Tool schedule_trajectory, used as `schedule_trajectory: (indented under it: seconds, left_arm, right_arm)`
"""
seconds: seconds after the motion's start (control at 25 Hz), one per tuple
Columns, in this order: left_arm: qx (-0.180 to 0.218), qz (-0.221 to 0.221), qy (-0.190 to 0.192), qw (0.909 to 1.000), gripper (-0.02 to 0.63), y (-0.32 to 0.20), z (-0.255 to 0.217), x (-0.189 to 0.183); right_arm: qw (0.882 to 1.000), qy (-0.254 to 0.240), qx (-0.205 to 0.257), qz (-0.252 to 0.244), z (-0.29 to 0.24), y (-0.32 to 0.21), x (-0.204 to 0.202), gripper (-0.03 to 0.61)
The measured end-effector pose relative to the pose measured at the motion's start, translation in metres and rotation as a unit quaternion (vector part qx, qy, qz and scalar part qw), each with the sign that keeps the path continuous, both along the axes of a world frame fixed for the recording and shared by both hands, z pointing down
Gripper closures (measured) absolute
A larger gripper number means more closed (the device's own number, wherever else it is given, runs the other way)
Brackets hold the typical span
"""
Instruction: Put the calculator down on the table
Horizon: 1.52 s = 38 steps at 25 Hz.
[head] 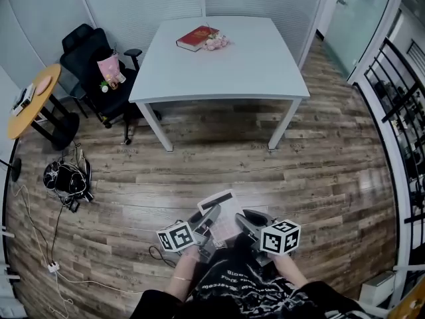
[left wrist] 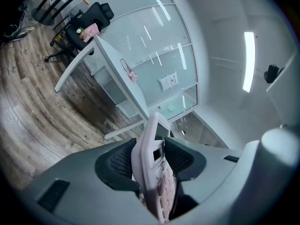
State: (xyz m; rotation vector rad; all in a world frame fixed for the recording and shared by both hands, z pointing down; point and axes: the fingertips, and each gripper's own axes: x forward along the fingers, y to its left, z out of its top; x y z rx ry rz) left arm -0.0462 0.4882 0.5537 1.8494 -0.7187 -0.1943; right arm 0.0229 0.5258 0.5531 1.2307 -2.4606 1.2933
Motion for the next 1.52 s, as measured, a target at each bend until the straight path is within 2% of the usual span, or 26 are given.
schedule_trajectory:
  seconds: [0.16, 0.4, 0.76, 0.88, 1.0, 1.16, 1.52]
  left_arm:
    - [0.001, -0.003, 0.003, 1.0, 0.407, -0.01, 0.0, -0.002]
    - [-0.015, -0.039, 0.005, 0.9991, 0.409, -0.045, 0.011, -0.006]
    - [-0.011, -0.12, 0.009, 0.9927, 0.41, -0.152, -0.003, -0.013]
    - [-0.004, -0.14, -0.008, 0.9901, 0.411, -0.189, -0.01, -0.01]
    - [0.003, -0.154, 0.009, 0.988, 0.411, -0.224, -0.013, 0.004]
    - [-0.001, -0.168, 0.012, 0.9857, 0.411, -0.26, -0.011, 0.021]
    - [-0.008, -0.168, 0.015, 0.9857, 0.411, -0.327, -0.004, 0.068]
  right_arm:
    - [1.0, -0.004, 0.001, -0.009, 0.001, -0.011, -0.001, 0.463]
    - [0.999, -0.017, -0.009, -0.035, 0.011, -0.053, -0.003, 0.463]
    - [0.992, -0.017, 0.004, -0.126, -0.002, -0.173, -0.006, 0.463]
    - [0.988, -0.022, 0.01, -0.152, -0.011, -0.215, 0.0, 0.463]
    - [0.986, -0.021, 0.01, -0.165, -0.012, -0.251, 0.011, 0.463]
    - [0.984, -0.022, 0.009, -0.176, -0.01, -0.29, 0.029, 0.465]
    - [0.984, -0.02, 0.006, -0.175, -0.004, -0.357, 0.075, 0.465]
